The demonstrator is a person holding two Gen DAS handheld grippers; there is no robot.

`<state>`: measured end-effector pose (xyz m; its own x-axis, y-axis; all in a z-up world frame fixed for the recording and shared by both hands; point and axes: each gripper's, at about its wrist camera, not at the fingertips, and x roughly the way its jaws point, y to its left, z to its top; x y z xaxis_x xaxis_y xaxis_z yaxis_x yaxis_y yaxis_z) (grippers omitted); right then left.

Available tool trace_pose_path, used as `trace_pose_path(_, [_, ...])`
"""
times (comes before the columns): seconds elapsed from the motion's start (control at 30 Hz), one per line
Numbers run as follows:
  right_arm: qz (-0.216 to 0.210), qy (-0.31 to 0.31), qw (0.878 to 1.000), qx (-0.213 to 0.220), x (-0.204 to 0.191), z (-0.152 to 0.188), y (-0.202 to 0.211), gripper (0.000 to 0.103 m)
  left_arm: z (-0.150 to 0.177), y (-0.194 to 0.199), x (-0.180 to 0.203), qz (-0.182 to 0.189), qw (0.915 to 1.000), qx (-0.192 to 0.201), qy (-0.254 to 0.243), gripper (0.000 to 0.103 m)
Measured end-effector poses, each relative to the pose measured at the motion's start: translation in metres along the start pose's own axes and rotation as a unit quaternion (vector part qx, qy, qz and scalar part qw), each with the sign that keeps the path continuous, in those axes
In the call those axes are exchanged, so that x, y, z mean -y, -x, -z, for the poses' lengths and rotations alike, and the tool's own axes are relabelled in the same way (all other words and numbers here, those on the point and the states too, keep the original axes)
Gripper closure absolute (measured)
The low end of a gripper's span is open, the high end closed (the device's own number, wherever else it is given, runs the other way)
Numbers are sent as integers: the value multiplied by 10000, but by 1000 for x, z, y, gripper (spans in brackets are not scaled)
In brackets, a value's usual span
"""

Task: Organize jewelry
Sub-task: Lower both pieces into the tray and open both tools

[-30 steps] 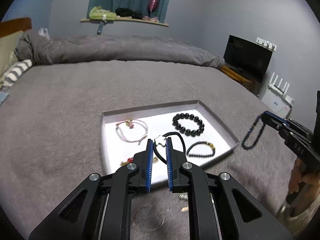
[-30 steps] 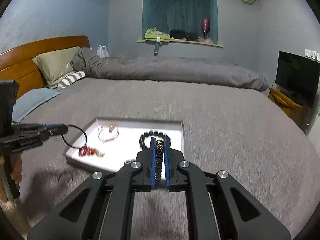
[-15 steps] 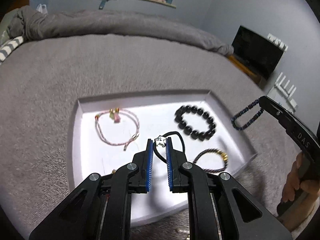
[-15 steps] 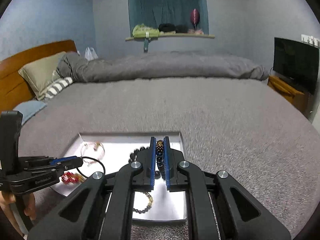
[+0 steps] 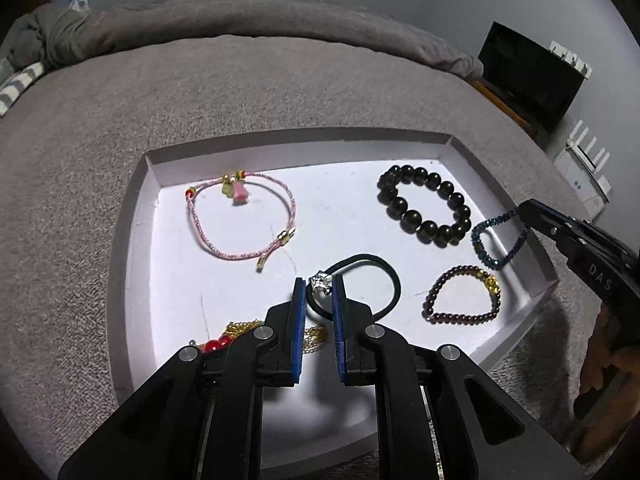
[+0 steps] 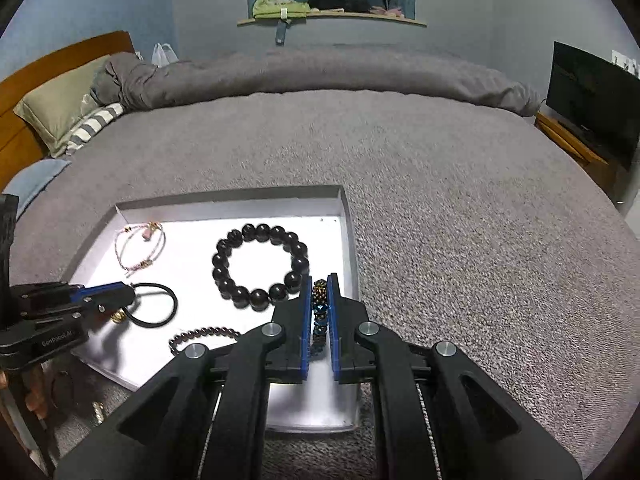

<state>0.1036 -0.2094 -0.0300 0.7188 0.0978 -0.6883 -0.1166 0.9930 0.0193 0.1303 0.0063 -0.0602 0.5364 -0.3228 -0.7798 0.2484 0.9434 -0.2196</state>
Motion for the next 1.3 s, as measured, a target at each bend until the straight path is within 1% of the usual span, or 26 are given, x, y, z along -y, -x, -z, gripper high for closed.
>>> trace_pose_path(0.2, [-4,203,9995,-247,-7,6,-12,96,2,-1,1,-81,9999,8,-72,90])
trace_pose_path(0.37, [-12,244,9992,-318,-10,8,-17,96,2,-3,2,-92,9999,16,-79,90])
trace_pose_path(0.5, [-30,148,9993,-332,-6,8,-17,96,2,-3,2,-59,10000,17,-46,86])
trace_pose_path(0.57, [-69,103,9994,-317,-5,7,-16,96,2,-2,2,-99,9999,38,-50,78])
trace_pose_path(0.7, [-92,90,9995,-296,-5,6,-14,96,2,0,0,-132,9999,54,-26,77])
trace_pose_path(0.8, [-103,48,9996,-243,-5,5,-12,89,1,3,0,-131,9999,109,-8,74])
trace_pose_path(0.83, [-100,39,9997,-224,-4,5,-11,84,1,5,1,-130,9998,133,-17,73])
trace_pose_path(0.87, [-100,28,9998,-197,-4,5,-9,82,1,7,1,-134,9998,154,-26,72])
trace_pose_path(0.93, [-101,14,9998,-160,-3,4,-6,82,0,11,3,-156,9996,209,-54,71])
trace_pose_path(1.0, [-96,-2,9999,-118,-2,4,-4,78,0,16,6,-218,9993,266,-113,70])
trace_pose_path(1.07, [-97,-20,9999,-31,-2,3,0,65,1,19,7,-255,9991,305,-143,63])
trace_pose_path(1.13, [-79,6,10000,45,-3,3,5,65,1,22,9,-281,9988,354,-165,58])
trace_pose_path(1.2, [-74,-7,9999,131,-3,3,11,63,2,25,11,-316,9985,387,-208,56])
trace_pose_path(1.27, [-43,-35,9998,216,-4,4,14,52,4,28,13,-375,9981,420,-250,51])
trace_pose_path(1.3, [-35,-36,9997,240,-4,3,15,49,5,30,14,-388,9980,438,-255,49])
